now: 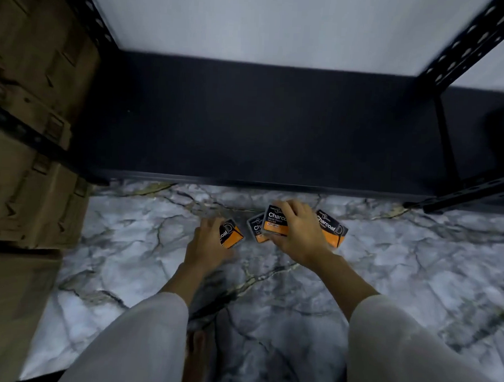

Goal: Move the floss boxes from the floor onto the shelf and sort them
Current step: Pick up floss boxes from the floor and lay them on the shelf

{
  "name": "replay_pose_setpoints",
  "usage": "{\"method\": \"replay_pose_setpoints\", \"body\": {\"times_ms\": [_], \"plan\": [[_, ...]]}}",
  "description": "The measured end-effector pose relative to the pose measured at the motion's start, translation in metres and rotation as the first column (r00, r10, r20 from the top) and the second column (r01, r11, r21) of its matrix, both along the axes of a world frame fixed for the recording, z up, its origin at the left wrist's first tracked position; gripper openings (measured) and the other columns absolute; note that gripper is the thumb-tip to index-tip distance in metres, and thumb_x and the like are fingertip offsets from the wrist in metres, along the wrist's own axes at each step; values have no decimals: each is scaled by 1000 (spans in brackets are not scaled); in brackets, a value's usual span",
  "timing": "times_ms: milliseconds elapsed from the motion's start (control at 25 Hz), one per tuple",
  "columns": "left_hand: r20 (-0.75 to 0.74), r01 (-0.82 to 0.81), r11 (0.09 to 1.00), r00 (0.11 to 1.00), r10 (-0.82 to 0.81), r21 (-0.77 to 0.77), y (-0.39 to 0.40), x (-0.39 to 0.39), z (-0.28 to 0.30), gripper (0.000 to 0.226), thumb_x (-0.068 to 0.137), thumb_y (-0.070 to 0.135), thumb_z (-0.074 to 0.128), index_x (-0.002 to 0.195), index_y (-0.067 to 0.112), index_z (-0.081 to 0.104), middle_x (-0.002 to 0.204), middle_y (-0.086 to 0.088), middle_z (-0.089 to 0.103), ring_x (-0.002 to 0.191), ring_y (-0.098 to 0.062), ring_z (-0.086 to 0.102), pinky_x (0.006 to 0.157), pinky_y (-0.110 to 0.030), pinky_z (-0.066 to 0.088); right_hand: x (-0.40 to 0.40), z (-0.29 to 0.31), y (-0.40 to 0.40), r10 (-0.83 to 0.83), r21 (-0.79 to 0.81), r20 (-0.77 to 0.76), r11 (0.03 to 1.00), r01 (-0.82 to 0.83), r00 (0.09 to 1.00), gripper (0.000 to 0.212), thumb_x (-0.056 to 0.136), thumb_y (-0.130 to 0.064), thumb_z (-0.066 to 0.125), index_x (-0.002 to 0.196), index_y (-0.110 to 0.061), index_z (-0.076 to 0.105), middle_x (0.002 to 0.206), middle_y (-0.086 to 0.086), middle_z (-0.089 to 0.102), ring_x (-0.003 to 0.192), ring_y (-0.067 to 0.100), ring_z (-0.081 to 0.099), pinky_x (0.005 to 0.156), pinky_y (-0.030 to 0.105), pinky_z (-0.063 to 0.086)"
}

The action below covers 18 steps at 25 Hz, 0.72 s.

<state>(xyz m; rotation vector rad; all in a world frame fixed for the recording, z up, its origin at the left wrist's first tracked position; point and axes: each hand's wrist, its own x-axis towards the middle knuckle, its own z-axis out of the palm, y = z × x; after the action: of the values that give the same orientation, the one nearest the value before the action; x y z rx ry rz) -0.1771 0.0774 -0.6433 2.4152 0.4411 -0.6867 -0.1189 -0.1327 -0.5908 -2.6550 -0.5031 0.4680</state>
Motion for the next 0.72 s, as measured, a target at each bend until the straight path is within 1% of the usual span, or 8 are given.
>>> {"method": "replay_pose_setpoints", "body": {"times_ms": [160, 280, 360, 400, 480, 560, 640, 720], "plan": [[3, 3, 999, 1000, -4, 45, -7, 4, -18, 70, 73, 26, 76, 132, 20, 41, 132, -9, 40, 118, -33, 42, 83, -44, 48, 1, -7, 1, 19, -9, 40, 1000, -18, 999, 71, 79, -42, 71, 138, -19, 40, 129, 5, 46, 119, 26, 41, 102, 38, 32], [-24, 28, 999, 999, -27, 30, -10, 5, -29, 70, 75, 25, 76, 134, 19, 41, 132, -11, 41, 120, -35, 44, 85, -45, 48, 3, -6, 1, 32, -13, 32, 999, -31, 999, 72, 79, -43, 70, 139, -20, 38, 132, 4, 45, 122, 24, 39, 104, 37, 29], [-31, 47, 999, 998, -46, 22, -10, 5, -28, 72, 75, 27, 77, 136, 18, 40, 133, -12, 42, 121, -35, 43, 88, -44, 47, 3, -2, -1, 34, -11, 6, 999, -34, 999, 73, 80, -46, 68, 141, -20, 36, 135, 2, 43, 126, 22, 37, 108, 36, 26], [-31, 54, 998, 998, -53, 38, -9, 7, -24, 69, 77, 27, 75, 136, 18, 40, 134, -11, 42, 121, -34, 43, 89, -44, 47, 4, 2, -1, 36, -9, -6, 999, -36, 999, 72, 81, -47, 66, 141, -21, 36, 137, 1, 42, 128, 22, 36, 109, 36, 24], [-12, 61, 995, 998, -60, 74, -5, 15, -8, 60, 81, 29, 70, 134, 17, 44, 135, -8, 42, 122, -33, 43, 91, -44, 46, 5, 12, -1, 21, -1, -44, 1000, -21, 999, 70, 84, -47, 63, 142, -20, 35, 141, 1, 40, 131, 22, 35, 110, 36, 23], [25, 68, 994, 997, -71, 90, -1, 24, 17, 48, 84, 27, 67, 128, 19, 50, 133, -6, 44, 122, -30, 45, 92, -44, 47, 6, 28, -2, -3, -4, -68, 1000, 3, 998, 64, 87, -43, 61, 142, -19, 36, 143, 2, 38, 133, 23, 33, 112, 38, 22], [68, 79, 992, 994, -86, 102, 2, 33, 50, 36, 86, 24, 62, 122, 21, 55, 128, -5, 48, 120, -28, 49, 93, -43, 48, 8, 49, -3, -24, -30, -68, 999, 22, 997, 56, 90, -32, 60, 140, -18, 39, 143, 5, 37, 132, 27, 34, 111, 39, 25], [106, 95, 990, 989, -107, 107, 1, 40, 88, 30, 88, 23, 58, 119, 22, 57, 124, -5, 51, 116, -27, 52, 92, -41, 48, 11, 75, -6, -38, -85, -74, 996, 32, 997, 49, 92, -23, 56, 139, -17, 41, 140, 7, 41, 130, 29, 37, 108, 40, 30]]}}
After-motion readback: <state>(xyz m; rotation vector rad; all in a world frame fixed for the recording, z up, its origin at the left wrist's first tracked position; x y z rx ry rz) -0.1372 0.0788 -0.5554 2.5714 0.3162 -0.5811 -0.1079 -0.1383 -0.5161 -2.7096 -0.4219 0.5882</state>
